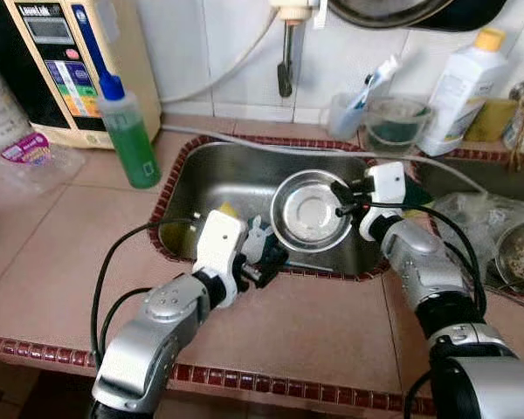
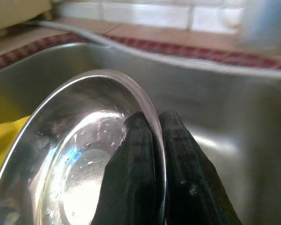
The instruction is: Kitchen organization
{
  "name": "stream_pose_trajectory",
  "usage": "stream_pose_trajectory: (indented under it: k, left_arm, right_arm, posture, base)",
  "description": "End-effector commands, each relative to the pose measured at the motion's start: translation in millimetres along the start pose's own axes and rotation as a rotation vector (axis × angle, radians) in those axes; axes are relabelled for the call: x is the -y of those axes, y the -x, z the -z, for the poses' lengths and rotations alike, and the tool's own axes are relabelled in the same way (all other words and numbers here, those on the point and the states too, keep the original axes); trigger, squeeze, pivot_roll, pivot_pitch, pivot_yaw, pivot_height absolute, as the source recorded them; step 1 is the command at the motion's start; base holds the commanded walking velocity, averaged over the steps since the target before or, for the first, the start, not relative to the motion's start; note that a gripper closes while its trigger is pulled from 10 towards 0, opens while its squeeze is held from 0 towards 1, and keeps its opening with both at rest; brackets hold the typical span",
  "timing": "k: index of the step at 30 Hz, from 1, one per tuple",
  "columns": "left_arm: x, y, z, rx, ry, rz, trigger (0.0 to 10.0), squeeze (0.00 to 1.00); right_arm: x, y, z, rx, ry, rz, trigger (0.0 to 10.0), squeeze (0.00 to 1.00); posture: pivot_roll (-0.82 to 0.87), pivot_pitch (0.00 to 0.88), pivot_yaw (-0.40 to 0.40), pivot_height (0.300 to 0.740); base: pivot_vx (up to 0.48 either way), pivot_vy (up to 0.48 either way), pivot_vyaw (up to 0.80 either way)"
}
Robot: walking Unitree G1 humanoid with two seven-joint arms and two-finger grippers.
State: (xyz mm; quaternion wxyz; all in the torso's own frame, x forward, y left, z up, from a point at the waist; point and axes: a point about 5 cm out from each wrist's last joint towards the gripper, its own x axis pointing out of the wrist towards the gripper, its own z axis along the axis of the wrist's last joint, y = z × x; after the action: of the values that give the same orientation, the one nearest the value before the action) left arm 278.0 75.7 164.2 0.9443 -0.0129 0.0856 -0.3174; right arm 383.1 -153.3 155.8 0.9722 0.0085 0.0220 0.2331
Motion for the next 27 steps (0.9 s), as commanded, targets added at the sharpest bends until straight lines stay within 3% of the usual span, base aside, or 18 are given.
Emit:
stream_pose_trajectory:
  k: [1,8,17,19,20,21,27]
  left_arm:
    - [-0.5,0.5,-3.6,0.0,0.0,-0.008,10.0,0.0]
    - [0.7,1.4,-5.8,0.004,0.005,-0.013,10.0,0.0]
    - [1.4,2.5,-6.0,0.004,0.007,-0.018,10.0,0.0]
    - [1.0,3.0,-6.2,0.005,0.006,-0.021,10.0,0.0]
    - [0.6,3.0,-6.4,0.005,0.007,-0.022,10.0,0.0]
    - [0.2,3.3,-6.6,0.006,0.01,-0.025,10.0,0.0]
    - [-1.4,3.7,-8.2,0.014,0.01,-0.04,10.0,0.0]
  right_arm:
    - [-6.0,-2.8,1.5,-0.012,-0.026,-0.05,10.0,0.0]
    - [-13.7,-7.1,5.2,-0.026,-0.066,-0.083,10.0,0.0]
    - [-10.5,-6.8,7.4,-0.044,-0.058,-0.065,10.0,0.0]
    - [-9.7,-6.7,7.8,-0.05,-0.05,-0.063,10.0,0.05]
    - [-9.6,-7.0,7.7,-0.052,-0.048,-0.063,10.0,0.18]
    - [-9.6,-7.3,7.6,-0.054,-0.043,-0.063,10.0,1.0]
    - [-10.3,-9.2,4.2,-0.061,-0.009,-0.077,10.0,1.0]
  posture:
    - [-0.07,0.216,0.017,0.74]
    - [-0.06,0.216,0.011,0.74]
    - [-0.05,0.204,0.007,0.74]
    - [-0.05,0.203,0.005,0.74]
    - [-0.05,0.2,0.003,0.74]
    - [-0.05,0.201,0.003,0.74]
    - [-0.04,0.203,-0.002,0.74]
  base:
    - [0.0,0.0,0.0]
    - [0.0,0.0,0.0]
    - [0.0,0.0,0.0]
    - [0.0,0.0,0.0]
    - [0.0,0.0,0.0]
    - [0.0,0.0,0.0]
    - [0.0,0.0,0.0]
